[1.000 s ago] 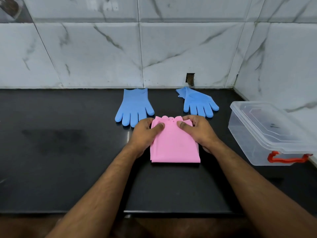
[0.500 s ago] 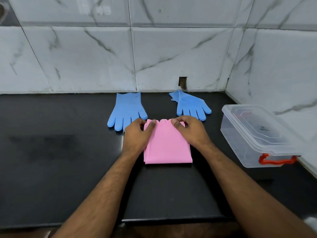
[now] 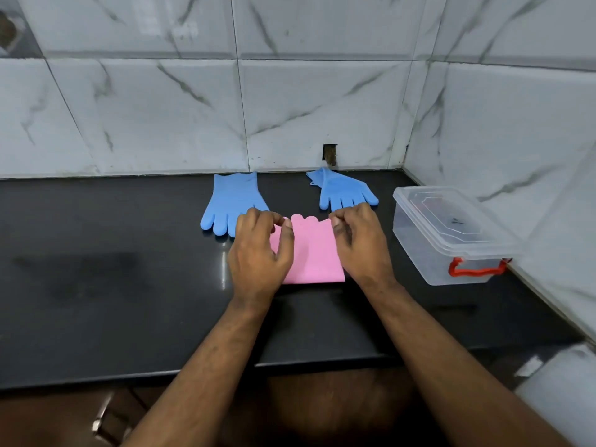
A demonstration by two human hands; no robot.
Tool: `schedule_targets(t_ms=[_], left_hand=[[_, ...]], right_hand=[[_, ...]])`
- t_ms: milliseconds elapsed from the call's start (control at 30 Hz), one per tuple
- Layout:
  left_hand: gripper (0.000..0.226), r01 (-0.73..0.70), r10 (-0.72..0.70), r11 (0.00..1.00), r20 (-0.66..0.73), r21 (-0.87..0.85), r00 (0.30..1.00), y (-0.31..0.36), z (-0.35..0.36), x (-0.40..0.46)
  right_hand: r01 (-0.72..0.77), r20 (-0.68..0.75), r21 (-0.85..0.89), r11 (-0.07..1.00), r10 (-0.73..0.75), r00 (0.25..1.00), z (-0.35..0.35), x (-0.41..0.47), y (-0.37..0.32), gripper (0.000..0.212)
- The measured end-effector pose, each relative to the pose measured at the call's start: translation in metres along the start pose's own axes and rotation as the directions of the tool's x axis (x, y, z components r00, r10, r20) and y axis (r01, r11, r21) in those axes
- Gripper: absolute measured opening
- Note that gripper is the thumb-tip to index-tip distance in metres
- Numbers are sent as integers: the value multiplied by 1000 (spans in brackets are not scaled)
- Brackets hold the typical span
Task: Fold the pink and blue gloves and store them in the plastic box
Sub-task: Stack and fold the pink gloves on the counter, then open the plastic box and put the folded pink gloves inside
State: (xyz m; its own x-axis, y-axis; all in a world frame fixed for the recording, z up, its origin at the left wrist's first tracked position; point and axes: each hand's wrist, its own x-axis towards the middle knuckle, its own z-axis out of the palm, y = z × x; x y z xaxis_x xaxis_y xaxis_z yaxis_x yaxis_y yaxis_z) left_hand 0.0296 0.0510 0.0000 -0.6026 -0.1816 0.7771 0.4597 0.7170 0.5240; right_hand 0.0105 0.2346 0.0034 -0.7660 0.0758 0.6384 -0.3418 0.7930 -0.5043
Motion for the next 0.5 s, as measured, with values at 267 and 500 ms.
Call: schedule_targets(t_ms=[267, 500], left_hand=[[17, -172, 197, 974, 180, -149, 964, 42, 16, -29], [21, -48, 159, 929, 278, -368, 947, 89, 57, -40]], right_hand=[[94, -42, -66, 993, -97, 994, -50, -62, -6, 20], [141, -65, -143, 980, -151, 986, -84, -98, 14, 20]])
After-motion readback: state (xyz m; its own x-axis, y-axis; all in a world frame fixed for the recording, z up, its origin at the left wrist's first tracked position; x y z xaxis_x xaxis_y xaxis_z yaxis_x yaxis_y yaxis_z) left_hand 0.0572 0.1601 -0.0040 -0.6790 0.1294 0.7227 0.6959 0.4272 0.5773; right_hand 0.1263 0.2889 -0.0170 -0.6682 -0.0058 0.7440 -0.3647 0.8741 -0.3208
